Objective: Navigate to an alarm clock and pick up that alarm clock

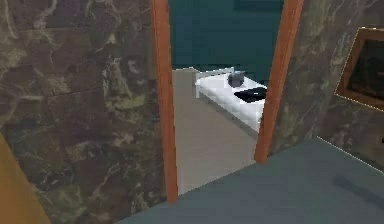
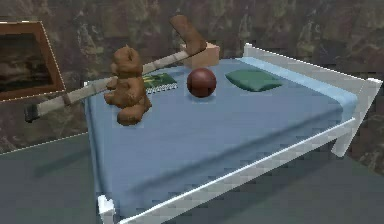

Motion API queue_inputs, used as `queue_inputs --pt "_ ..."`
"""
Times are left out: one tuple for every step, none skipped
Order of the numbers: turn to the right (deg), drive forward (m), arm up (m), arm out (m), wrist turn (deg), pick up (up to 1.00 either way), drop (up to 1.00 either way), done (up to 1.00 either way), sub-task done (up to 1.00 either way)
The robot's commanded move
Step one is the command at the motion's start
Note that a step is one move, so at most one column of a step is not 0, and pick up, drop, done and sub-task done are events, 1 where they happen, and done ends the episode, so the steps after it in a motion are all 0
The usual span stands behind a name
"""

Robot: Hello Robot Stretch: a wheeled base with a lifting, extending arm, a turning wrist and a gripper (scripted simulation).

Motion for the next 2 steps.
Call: queue_inputs --pt "0.0 0.25 0.00 0.00 0.0 0.00 0.00 0.00 0.00" --pt "-12.0 0.00 0.00 0.00 0.0 0.00 0.00 0.00 0.00"
